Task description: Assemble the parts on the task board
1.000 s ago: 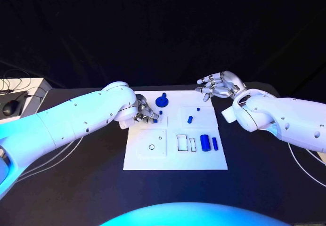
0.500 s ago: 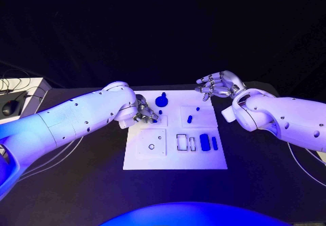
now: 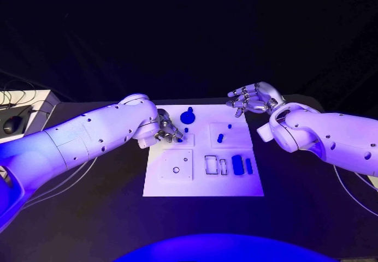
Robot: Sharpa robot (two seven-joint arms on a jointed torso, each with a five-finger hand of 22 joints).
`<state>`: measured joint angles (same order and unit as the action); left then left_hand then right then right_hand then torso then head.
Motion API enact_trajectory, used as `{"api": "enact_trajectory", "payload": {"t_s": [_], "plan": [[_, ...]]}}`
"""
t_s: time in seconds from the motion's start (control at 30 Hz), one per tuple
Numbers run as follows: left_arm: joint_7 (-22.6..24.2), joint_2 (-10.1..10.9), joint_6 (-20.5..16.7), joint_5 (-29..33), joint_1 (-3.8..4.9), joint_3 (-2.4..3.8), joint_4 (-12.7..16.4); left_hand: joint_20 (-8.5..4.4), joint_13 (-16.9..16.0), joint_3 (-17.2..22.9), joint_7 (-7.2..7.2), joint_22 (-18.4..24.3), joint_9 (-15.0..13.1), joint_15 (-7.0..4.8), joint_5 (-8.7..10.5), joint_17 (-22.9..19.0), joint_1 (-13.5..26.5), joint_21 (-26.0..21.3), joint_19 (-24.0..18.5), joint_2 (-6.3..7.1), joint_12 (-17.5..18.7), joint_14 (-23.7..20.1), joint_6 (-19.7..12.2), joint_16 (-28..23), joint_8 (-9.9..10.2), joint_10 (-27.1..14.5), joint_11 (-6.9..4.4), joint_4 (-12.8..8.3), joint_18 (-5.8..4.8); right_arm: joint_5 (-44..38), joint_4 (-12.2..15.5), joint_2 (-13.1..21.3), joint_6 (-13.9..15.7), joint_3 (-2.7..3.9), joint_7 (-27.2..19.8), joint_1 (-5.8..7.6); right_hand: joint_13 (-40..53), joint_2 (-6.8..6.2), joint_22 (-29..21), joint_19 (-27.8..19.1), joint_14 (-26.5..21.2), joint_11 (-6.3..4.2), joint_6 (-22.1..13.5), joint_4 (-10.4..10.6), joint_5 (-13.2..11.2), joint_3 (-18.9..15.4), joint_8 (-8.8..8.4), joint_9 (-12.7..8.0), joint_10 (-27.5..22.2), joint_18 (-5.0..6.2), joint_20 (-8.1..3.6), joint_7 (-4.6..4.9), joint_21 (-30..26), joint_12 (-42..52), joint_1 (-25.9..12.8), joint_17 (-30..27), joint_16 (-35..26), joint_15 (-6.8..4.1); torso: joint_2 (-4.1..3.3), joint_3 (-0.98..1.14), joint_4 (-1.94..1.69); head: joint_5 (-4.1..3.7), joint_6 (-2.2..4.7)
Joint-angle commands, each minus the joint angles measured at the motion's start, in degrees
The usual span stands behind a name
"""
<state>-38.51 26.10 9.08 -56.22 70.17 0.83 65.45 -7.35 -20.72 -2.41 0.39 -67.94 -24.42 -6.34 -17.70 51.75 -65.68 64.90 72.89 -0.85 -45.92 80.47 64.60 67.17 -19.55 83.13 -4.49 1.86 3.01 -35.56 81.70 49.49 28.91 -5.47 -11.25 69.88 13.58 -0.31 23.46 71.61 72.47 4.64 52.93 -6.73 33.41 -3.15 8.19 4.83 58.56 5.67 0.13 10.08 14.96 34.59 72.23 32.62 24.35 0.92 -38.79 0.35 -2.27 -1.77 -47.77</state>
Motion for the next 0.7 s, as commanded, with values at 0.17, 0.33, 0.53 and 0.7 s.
{"api": "enact_trajectory", "payload": {"t_s": [0.17, 0.33, 0.53, 0.7], "plan": [[0.9, 0.7, 0.8, 0.8, -0.13, -0.1, 0.8, 0.06, -1.1, 8.4, 0.54, 0.2, 2.1, -0.08, -0.75, -0.8, -0.7, -0.4, 0.0, 2.17, -0.5, -0.1, 0.1, -0.3, 2.3, -0.6, 0.23, -1.0, 0.08, -0.4, 0.0, 0.0, -0.8, 0.02, -0.2, -0.01, 0.0, 0.22, -0.1, -0.4, 0.1, -0.06, 0.0, -0.2, 0.2, 0.3, -0.18, -0.1, -0.2, -0.65, 0.01, 0.2, 0.2, -0.3, -0.5, -0.1, -0.2, 0.07, -0.03, -0.08, -0.02, -0.04, 0.02], [1.3, 1.0, 0.6, 1.2, -0.14, -0.08, 1.4, 0.22, -2.1, 20.6, 0.98, 0.2, 3.7, 0.08, -1.11, -1.0, 0.2, -0.6, -0.1, 6.43, -0.2, -0.1, 1.0, -0.4, 5.2, -0.9, 0.39, -0.7, 0.18, -0.4, 0.0, 0.0, -0.9, 0.02, -0.2, -0.02, 0.0, 0.25, -0.1, -0.4, 0.2, -0.07, 0.1, -0.1, 0.2, 0.2, -0.19, -0.1, -0.2, -0.66, 0.0, 0.19, 0.3, -0.3, -0.6, -0.1, -0.2, 0.05, -0.04, -0.03, -0.03, -0.01, -0.04], [1.6, 1.4, 0.4, 1.4, -0.14, -0.04, 2.1, 0.32, -2.7, 26.3, 1.17, 0.2, 3.6, 0.15, -1.4, -1.2, 1.4, -0.8, -0.2, 7.96, 0.2, -0.1, 1.4, -0.5, 6.7, -0.9, 0.43, -1.8, 0.3, -0.6, 0.0, -0.1, -1.0, 0.02, -0.2, -0.03, 0.0, 0.25, -0.1, -0.4, 0.2, -0.07, 0.1, -0.1, 0.2, 0.2, -0.19, -0.1, -0.2, -0.66, 0.0, 0.19, 0.3, -0.3, -0.6, -0.1, -0.2, 0.05, -0.06, -0.03, -0.01, 0.04, 0.0], [1.6, 1.6, -0.1, 1.5, -0.14, -0.01, 2.2, 0.29, -3.0, 27.6, 1.28, 0.3, 3.4, 0.13, -1.48, -1.3, 2.2, -1.0, -0.2, 8.33, 0.4, -0.1, 1.5, -0.6, 7.3, -0.9, 0.45, -1.8, 0.36, -0.8, -0.1, -0.1, -1.1, 0.02, -0.2, -0.06, 0.0, 0.25, -0.1, -0.4, 0.2, -0.07, 0.1, -0.1, 0.2, 0.2, -0.19, -0.1, -0.2, -0.66, 0.0, 0.19, 0.3, -0.3, -0.6, -0.1, -0.2, 0.05, -0.02, 0.01, -0.04, 0.07, -0.03]]}}
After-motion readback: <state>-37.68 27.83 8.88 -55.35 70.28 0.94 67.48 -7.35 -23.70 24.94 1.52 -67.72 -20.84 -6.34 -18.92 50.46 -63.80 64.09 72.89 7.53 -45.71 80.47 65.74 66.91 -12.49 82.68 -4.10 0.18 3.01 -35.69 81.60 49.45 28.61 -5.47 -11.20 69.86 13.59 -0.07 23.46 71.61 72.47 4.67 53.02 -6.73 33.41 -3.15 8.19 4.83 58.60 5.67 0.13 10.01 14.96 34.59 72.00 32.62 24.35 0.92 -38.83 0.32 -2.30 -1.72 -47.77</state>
